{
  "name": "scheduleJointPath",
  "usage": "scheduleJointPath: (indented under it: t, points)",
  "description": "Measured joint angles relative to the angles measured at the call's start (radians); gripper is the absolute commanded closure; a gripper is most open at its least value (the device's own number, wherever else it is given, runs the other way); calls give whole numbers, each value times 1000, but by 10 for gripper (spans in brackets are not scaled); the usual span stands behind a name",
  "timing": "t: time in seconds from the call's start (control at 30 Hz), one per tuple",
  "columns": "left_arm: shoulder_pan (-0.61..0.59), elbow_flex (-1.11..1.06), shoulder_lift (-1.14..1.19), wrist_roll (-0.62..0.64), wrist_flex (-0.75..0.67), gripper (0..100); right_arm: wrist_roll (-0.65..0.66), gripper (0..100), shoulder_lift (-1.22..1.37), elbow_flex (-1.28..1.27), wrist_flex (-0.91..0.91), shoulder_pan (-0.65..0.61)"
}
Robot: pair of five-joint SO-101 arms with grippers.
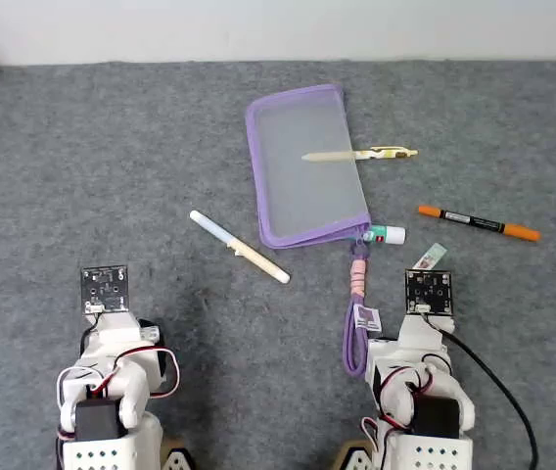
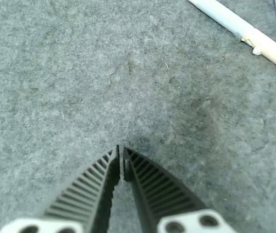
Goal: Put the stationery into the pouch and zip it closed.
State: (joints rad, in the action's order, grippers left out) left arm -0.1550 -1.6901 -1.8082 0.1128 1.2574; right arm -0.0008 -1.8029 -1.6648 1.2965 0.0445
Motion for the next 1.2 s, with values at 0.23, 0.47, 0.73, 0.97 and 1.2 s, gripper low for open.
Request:
scheduleJointPath:
  t: [0.23, 0.47, 0.73, 0.97, 1.2]
  points:
    - [0, 0, 0, 0, 0, 983, 0, 990, 0, 0, 0, 0]
    - [0, 0, 0, 0, 0, 983, 0, 990, 0, 0, 0, 0]
    - [0, 0, 0, 0, 0, 983, 0, 990, 0, 0, 0, 0]
    - [49, 18, 0, -20, 0, 981, 0, 990, 0, 0, 0, 0]
    - [12, 198, 0, -184, -83, 981, 0, 990, 0, 0, 0, 0]
